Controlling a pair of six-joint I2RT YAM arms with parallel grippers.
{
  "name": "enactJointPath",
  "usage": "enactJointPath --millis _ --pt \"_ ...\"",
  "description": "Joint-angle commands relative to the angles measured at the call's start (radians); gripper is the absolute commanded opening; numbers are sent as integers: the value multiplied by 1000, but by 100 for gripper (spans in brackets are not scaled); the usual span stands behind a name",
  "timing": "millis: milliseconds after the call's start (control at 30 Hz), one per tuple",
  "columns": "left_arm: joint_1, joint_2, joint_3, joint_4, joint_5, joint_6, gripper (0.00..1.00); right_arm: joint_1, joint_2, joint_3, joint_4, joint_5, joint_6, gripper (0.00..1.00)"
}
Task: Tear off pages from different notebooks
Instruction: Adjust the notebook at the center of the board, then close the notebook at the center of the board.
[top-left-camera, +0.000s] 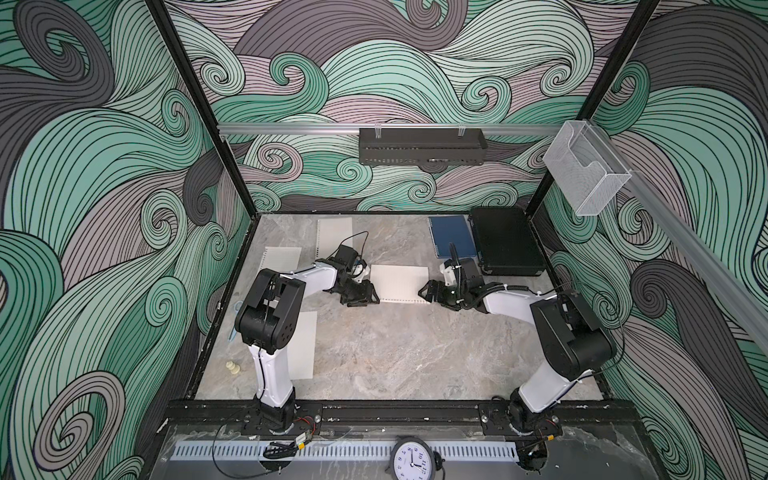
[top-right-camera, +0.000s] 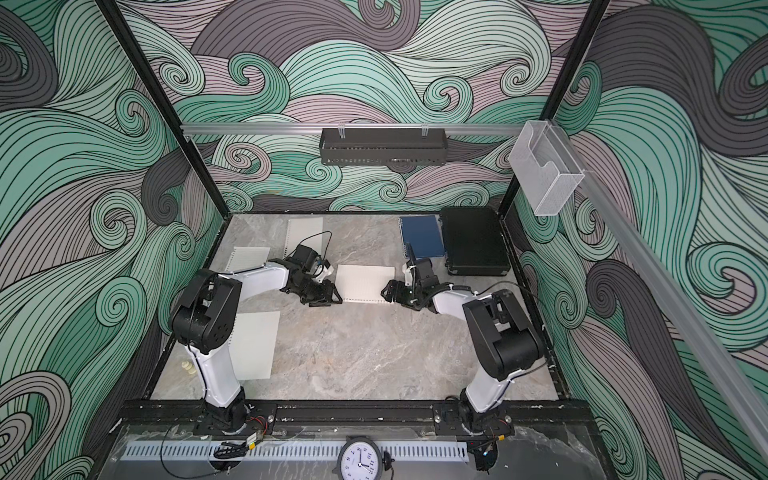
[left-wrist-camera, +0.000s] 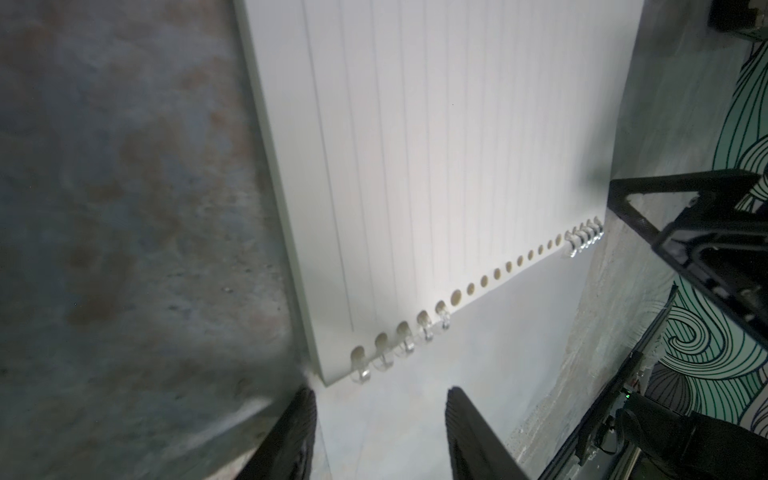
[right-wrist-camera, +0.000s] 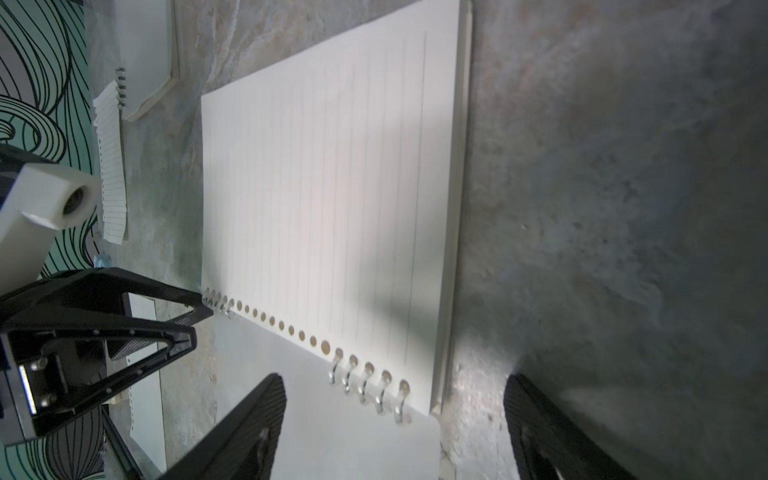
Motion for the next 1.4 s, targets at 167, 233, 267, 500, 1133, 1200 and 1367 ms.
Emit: enactJointPath --millis 167,233,267,500,1133,1200,1367 --pt "-14 3 -81 -73 1 -15 52 0 -93 -120 -2 -81 53 84" --pt "-14 -7 -93 -65 13 -19 52 2 -106 -142 12 -104 61 84" --pt "-14 -9 -98 -63 20 -21 51 3 -112 -151 19 -114 64 84" --pt "-18 -38 -153 -8 78 -60 51 1 -116 -190 84 -197 97 84" --pt "-26 -169 -202 51 169 -112 52 2 -212 -220 107 -273 134 83" --pt "-26 -190 -205 57 177 -116 52 2 -223 -222 107 -281 132 83" --pt "-27 -242 -198 64 196 -131 52 1 -253 -220 98 -288 128 83"
